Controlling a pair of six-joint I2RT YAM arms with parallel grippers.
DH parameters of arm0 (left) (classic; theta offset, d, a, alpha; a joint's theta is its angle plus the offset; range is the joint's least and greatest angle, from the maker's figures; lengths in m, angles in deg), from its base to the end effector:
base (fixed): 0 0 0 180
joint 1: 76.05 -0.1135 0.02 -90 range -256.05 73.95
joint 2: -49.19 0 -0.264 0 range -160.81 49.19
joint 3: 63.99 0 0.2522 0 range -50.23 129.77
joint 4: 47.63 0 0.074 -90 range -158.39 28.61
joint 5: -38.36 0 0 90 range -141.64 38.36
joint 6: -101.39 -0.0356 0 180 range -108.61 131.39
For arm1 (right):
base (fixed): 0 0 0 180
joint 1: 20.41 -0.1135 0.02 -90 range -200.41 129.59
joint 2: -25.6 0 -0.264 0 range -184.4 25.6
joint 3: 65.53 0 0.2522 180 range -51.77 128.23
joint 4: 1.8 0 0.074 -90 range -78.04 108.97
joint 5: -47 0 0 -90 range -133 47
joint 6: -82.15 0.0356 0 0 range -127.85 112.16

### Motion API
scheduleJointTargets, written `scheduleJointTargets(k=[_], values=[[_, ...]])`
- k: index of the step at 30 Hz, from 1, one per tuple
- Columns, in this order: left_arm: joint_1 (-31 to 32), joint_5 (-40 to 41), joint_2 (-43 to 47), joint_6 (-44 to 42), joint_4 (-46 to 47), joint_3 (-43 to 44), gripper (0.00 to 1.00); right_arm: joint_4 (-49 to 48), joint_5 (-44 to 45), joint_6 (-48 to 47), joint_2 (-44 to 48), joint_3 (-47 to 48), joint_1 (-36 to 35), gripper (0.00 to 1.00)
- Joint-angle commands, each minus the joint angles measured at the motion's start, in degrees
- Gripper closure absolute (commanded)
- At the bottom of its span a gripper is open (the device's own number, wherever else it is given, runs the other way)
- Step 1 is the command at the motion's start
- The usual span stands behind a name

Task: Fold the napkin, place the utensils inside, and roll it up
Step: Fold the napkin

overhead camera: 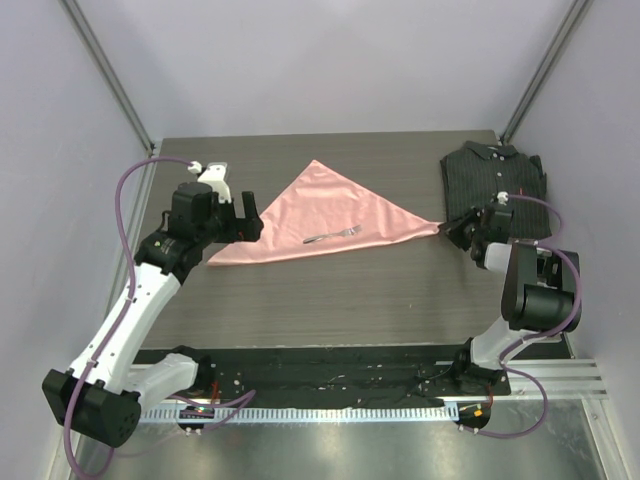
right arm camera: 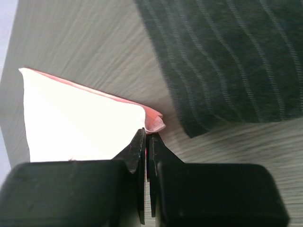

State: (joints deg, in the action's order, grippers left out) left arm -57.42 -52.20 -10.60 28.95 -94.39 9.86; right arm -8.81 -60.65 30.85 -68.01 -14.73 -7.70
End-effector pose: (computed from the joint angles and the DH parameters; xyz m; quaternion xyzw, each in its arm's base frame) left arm 0.2122 -0.0719 0.3437 0.0105 0.8775 -0.1530 0.4544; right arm 0.3040 -0.0575 0.1425 0.3186 0.8229 0.2343 0.4079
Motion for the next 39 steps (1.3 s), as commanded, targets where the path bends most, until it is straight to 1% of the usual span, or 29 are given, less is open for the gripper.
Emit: scheduleJointTargets(k=[1, 6, 7, 8, 9, 10, 13, 14, 20, 21, 25, 31, 39], values=[[-0.26, -1.11, -0.15, 0.19, 2.23, -0.15, 0.00, -4.62, -2.30, -0.47, 4.92, 0.84, -2.86, 0.99], [-0.26, -1.11, -0.15, 0.19, 2.32, -0.15, 0.00, -4.45, -0.03, -0.90, 5.98, 3.48, -9.09, 0.99], [-0.26, -1.11, -0.15, 0.19, 2.32, -0.15, 0.00, -4.36, 0.33, -0.99, 5.80, 4.00, -11.98, 0.99], [-0.26, -1.11, -0.15, 0.19, 2.32, -0.15, 0.00, -4.27, 0.68, -0.82, 5.54, 5.31, -12.70, 0.99], [-0.26, -1.03, -0.15, 0.10, 2.23, -0.15, 0.00, -4.27, 1.21, -0.56, 5.01, 5.85, -15.23, 0.99], [-0.18, -1.02, -0.15, 0.19, 2.32, -0.15, 0.00, -4.36, 1.47, -0.38, 3.96, 6.46, -18.04, 0.99], [-0.26, -1.02, -0.06, 0.19, 2.32, -0.15, 0.00, -4.88, 2.18, 0.41, 0.81, 9.01, -22.37, 0.99], [-0.26, -0.94, -0.06, 0.10, 2.32, -0.15, 0.00, -5.24, 2.09, 0.76, -0.08, 10.15, -25.34, 0.99], [-0.26, -0.76, -0.06, 0.19, 2.23, -0.24, 0.00, -8.84, 1.13, 4.27, -8.68, 15.07, -33.71, 0.99], [-0.26, -0.67, -0.06, 0.19, 2.32, -0.16, 0.00, -9.11, 1.13, 4.54, -9.66, 15.69, -35.98, 0.99], [-0.26, -0.50, 0.02, 0.10, 2.23, -0.24, 0.00, -11.39, 0.43, 6.47, -13.53, 18.33, -39.95, 0.99], [-0.18, -0.50, 0.20, 0.10, 2.23, -0.15, 0.00, -11.74, 0.25, 7.62, -17.05, 21.93, -44.34, 0.99], [-0.18, -0.50, 0.29, 0.10, 2.23, -0.16, 0.00, -11.57, -0.10, 8.24, -19.42, 24.31, -46.81, 0.99]])
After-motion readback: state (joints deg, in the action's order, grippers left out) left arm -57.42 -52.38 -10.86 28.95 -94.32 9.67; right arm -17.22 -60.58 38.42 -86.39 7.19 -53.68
